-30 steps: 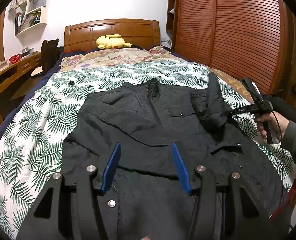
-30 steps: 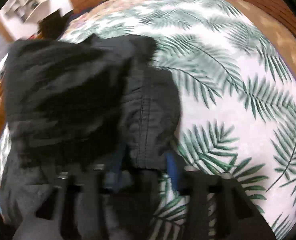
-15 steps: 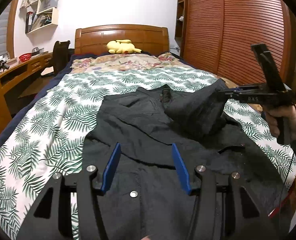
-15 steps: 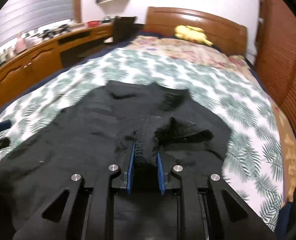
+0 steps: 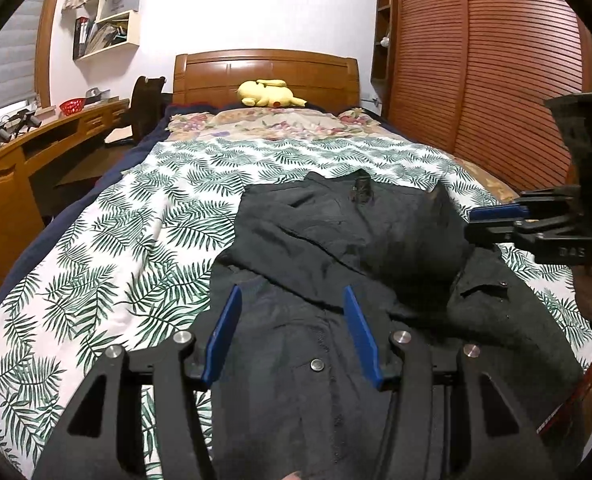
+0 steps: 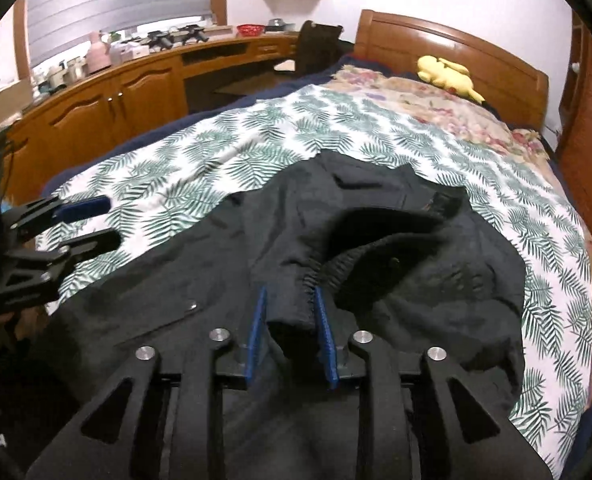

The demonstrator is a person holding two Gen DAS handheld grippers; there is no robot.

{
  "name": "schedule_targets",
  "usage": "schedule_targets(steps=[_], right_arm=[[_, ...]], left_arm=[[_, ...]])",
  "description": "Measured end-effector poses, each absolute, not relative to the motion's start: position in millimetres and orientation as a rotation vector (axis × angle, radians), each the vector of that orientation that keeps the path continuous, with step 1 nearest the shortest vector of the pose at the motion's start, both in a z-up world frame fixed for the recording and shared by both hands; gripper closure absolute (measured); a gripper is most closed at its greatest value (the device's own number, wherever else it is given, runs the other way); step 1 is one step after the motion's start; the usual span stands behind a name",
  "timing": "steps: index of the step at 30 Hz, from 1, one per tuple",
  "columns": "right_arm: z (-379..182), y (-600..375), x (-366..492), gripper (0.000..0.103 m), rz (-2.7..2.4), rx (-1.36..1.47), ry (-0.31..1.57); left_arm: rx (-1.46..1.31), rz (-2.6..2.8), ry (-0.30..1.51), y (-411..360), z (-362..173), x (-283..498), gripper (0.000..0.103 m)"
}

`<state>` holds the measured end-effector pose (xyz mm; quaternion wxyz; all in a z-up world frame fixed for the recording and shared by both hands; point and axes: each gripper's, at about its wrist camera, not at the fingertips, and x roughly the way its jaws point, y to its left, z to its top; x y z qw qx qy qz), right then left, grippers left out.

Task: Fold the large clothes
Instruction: 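Open the right tool and withdraw both tools above the jacket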

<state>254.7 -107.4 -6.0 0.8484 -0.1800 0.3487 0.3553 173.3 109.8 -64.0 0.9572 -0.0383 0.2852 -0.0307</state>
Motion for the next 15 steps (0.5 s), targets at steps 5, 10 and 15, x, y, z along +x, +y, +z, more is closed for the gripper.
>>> schedule_targets(steps=[5, 10, 15], right_arm=[[-0.5, -120.5, 253.1, 0.059, 0.686, -0.353, 0.698], [-20.5, -151.9, 266.4, 0.058, 0.595, -0.330, 0.737], [-48.1, -192.4, 271.2, 0.058, 0.509, -0.316, 0.774]], left_arm=[[-0.068, -0.067, 0.579, 106.0, -65.8, 172.7, 0.051], [-0.051, -0.078, 0.590, 97.3, -67.6, 175.9, 0.051], [-0.030, -0.106, 0.621, 82.9, -75.5, 181.6, 0.051]])
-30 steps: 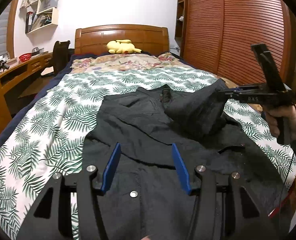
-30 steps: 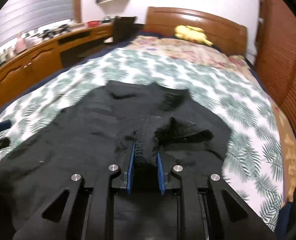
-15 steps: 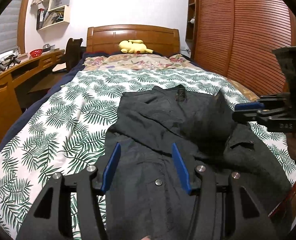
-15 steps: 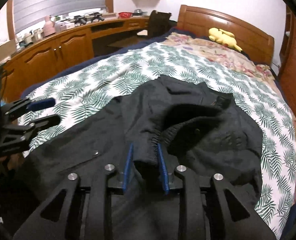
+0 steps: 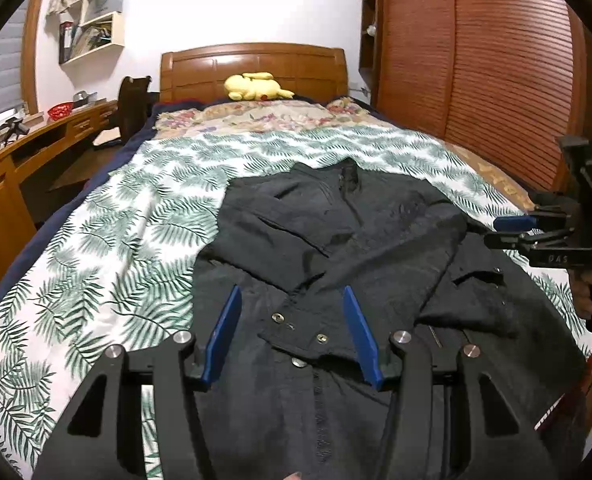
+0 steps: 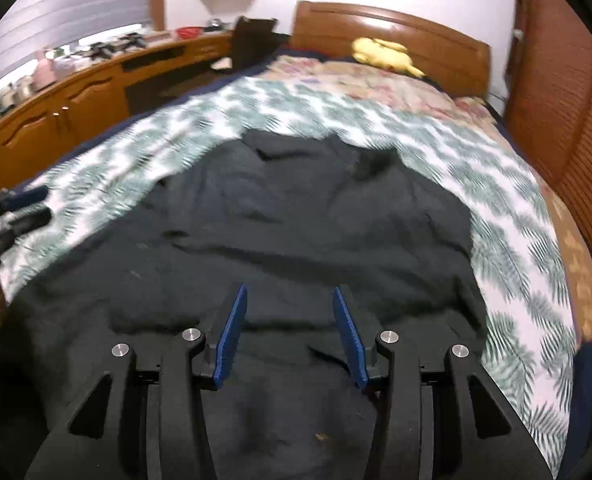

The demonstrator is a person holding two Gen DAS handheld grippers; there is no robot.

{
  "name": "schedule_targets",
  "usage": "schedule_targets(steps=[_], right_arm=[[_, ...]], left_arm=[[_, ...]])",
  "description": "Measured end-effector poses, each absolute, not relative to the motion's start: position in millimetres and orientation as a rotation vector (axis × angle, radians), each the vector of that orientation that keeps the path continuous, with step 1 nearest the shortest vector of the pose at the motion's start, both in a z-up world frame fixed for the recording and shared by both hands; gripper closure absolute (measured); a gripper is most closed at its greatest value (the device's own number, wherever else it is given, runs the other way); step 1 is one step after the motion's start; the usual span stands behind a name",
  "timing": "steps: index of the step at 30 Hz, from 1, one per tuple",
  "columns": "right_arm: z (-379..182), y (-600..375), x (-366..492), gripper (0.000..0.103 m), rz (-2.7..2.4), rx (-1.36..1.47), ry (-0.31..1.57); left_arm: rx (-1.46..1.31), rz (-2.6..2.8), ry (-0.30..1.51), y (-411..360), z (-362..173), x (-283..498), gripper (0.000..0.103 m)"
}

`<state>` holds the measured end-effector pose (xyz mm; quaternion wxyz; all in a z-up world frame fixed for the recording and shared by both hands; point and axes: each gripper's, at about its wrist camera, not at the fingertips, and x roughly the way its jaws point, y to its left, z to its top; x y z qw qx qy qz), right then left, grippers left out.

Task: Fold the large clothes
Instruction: 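Open the right tool and withdraw both tools above the jacket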

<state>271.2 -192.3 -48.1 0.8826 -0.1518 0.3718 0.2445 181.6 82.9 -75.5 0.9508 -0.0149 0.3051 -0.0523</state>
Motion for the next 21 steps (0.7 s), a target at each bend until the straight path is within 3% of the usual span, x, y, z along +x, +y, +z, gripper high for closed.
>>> schedule_targets(steps=[21], right_arm=[[-141.5, -294.7, 262.1, 0.055, 0.425, -0.148, 0.897]], left_arm=[[0.050, -0.222, 0.836, 6.7, -129.6, 215.4, 0.051]])
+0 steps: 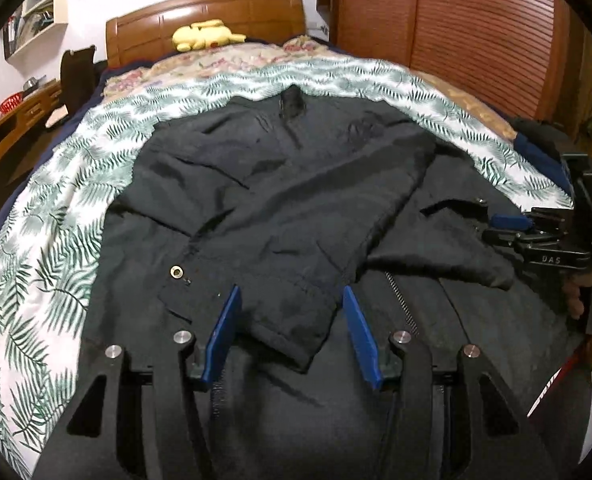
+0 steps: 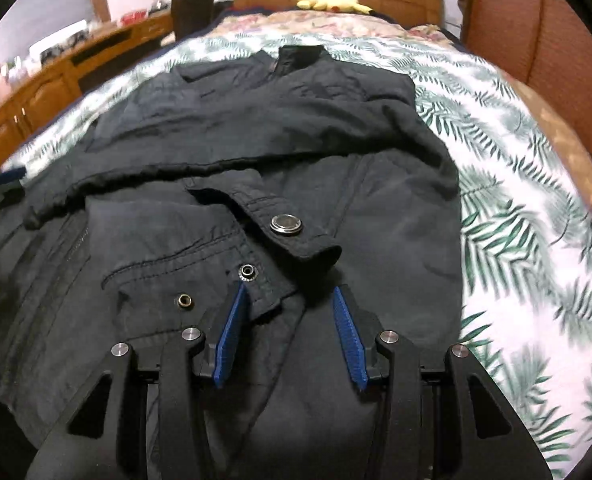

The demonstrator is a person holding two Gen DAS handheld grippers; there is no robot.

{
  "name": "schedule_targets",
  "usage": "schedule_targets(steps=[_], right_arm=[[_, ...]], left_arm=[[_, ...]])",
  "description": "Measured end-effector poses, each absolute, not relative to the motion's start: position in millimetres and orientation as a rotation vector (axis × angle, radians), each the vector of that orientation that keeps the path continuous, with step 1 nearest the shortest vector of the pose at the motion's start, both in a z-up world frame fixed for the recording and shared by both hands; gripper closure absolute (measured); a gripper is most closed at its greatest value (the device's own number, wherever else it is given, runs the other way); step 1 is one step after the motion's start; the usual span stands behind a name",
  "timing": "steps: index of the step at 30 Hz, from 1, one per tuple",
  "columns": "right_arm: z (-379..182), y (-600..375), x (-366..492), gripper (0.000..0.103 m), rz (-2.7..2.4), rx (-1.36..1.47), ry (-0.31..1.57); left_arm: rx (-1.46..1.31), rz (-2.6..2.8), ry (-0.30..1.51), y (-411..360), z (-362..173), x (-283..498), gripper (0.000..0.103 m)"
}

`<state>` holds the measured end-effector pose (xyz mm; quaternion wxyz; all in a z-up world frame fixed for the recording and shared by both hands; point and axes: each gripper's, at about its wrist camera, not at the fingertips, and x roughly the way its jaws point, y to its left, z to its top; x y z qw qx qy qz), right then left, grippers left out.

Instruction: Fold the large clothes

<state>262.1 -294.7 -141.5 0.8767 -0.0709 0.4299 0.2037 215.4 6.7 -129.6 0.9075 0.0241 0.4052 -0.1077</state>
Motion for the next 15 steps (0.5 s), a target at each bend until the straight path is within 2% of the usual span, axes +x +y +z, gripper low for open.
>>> schedule_targets(steps=[10, 15], right_arm=[[-148.7, -298.6, 258.0, 0.052, 0.450, -0.108, 0.857], [-149.9, -297.9, 254.9, 0.051, 0.442, -0.125, 0.830]], left_arm=[[0.052, -0.223, 0.870, 11.8, -139.7, 213.7, 0.051], [0.047, -0.223, 0.890, 18.3, -144.2, 214.5, 0.072]])
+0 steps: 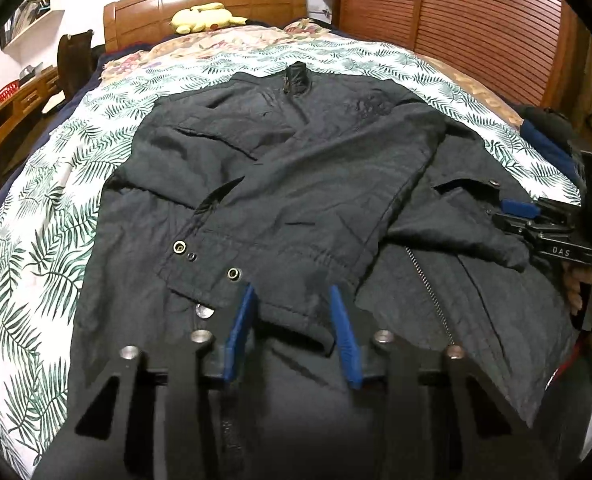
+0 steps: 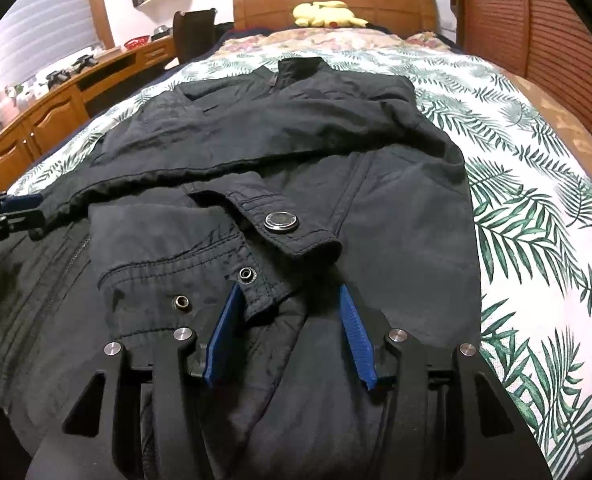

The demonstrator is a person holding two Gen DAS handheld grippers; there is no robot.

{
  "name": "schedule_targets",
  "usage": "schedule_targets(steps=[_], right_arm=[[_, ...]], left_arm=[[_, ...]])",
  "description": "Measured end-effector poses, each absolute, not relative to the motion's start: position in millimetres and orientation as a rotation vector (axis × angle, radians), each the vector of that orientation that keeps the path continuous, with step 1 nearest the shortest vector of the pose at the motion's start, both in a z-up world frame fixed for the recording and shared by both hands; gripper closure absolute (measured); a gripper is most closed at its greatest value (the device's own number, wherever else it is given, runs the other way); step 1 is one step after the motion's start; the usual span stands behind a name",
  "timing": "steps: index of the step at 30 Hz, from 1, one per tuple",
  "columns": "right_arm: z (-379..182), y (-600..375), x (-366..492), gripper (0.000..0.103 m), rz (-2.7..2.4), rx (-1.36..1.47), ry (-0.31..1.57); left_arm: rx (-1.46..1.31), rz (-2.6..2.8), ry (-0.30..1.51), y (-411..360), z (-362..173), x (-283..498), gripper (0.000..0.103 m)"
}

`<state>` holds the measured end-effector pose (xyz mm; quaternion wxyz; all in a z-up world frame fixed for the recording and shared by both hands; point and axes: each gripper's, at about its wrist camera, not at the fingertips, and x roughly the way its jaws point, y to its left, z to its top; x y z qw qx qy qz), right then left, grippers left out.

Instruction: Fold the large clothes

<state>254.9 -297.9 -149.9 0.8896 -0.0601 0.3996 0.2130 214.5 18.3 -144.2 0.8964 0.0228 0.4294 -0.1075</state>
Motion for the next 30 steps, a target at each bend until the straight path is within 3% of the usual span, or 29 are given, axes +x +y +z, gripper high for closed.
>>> schedule_targets(steps=[4, 9, 11, 26, 30], right_arm=[[-150.1, -297.5, 254.7, 0.052, 0.442, -0.125, 0.825], [-150.3, -297.3, 254.0, 0.051, 0.442, -0.126, 0.824], [-150.2, -297.5, 254.2, 0.051, 0.442, -0.125, 0.824], [-150.6, -297.6, 254.0, 0.051, 0.442, -0.126, 0.823], [-150.7, -297.8, 254.1, 0.051, 0.442, -0.126, 0.822]], left_arm=[[0.061, -0.222, 0.903, 17.4, -146.5, 214.0, 0.079], [0.080, -0.233, 0.905, 12.4, -146.6, 211.9, 0.096], [0.078, -0.240, 0.887, 10.3, -140.0, 208.3, 0.098], [0.009, -0.233, 0.790, 29.9, -109.8, 173.2, 0.091], [0.015, -0.197, 0.753, 47.1, -100.7, 154.0, 0.081]])
